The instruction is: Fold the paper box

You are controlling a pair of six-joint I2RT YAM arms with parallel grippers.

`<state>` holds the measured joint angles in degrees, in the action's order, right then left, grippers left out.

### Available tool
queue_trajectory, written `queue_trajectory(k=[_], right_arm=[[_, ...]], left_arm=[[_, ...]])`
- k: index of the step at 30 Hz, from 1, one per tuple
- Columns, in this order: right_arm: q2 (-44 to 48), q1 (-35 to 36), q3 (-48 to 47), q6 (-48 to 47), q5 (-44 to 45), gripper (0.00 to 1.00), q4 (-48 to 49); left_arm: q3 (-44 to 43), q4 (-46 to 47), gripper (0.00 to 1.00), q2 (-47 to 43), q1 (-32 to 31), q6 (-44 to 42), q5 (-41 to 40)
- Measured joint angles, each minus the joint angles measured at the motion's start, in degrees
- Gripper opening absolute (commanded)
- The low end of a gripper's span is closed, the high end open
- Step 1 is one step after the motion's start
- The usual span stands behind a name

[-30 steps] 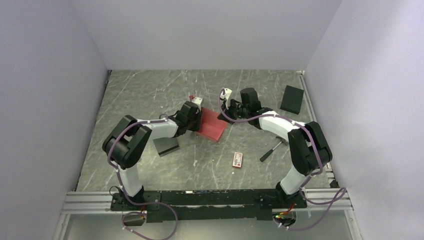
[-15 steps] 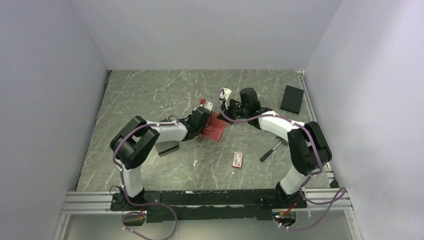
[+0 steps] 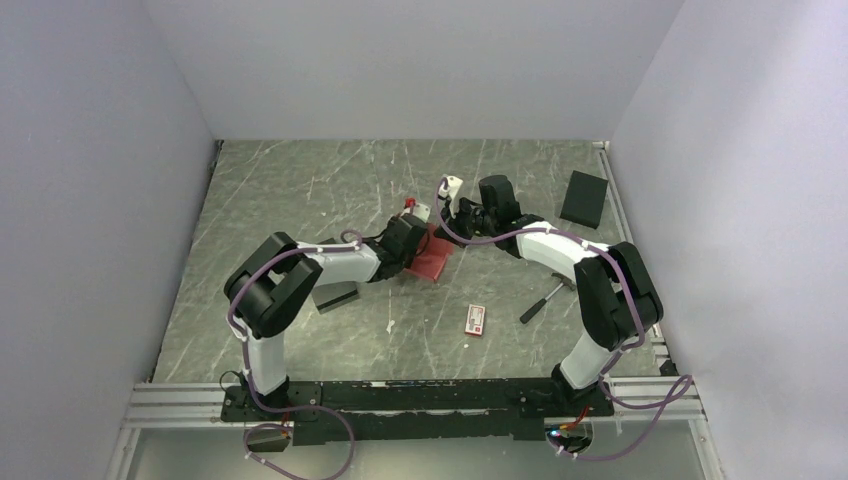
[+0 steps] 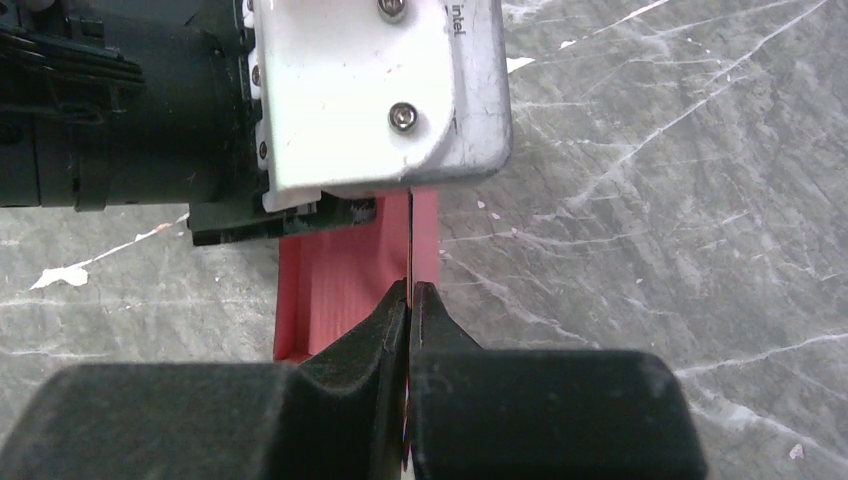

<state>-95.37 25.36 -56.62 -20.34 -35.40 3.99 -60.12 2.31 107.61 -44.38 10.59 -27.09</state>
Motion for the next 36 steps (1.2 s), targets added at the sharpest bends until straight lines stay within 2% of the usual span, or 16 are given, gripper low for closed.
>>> queue_trajectory(k=[10,17,21,26,33,36], right_arm=[[-0.2,0.1,-0.2,0.0,0.2,0.04,0.0],[-0.4,0.2,-0.9,-0.1,0.2,0.14,-1.3],[-1.3,0.3,-0.9,-0.9,0.2,0.23,-3.5],[-1.6,0.3,-1.3,-2.8,0.2,0.39,-6.9],[-1.5,0.3,-4.0,-5.8,-0.3,0.6,-10.9],[-1.3,0.0,-5.1,-6.8,-1.6,0.67,-12.9]], left_arm=[[-0.1,-4.2,0.51,-5.2,1.3,4.2,8.0],[5.0,-3.8,0.56,-16.4,4.0,8.4,14.9],[10.7,-2.1,0.57,-22.6,7.8,10.8,20.6],[20.2,2.3,0.65,-29.1,15.3,14.6,29.3],[25.0,7.7,0.64,-31.9,22.6,19.5,38.1],[25.1,10.4,0.59,-31.9,24.3,21.6,40.2]])
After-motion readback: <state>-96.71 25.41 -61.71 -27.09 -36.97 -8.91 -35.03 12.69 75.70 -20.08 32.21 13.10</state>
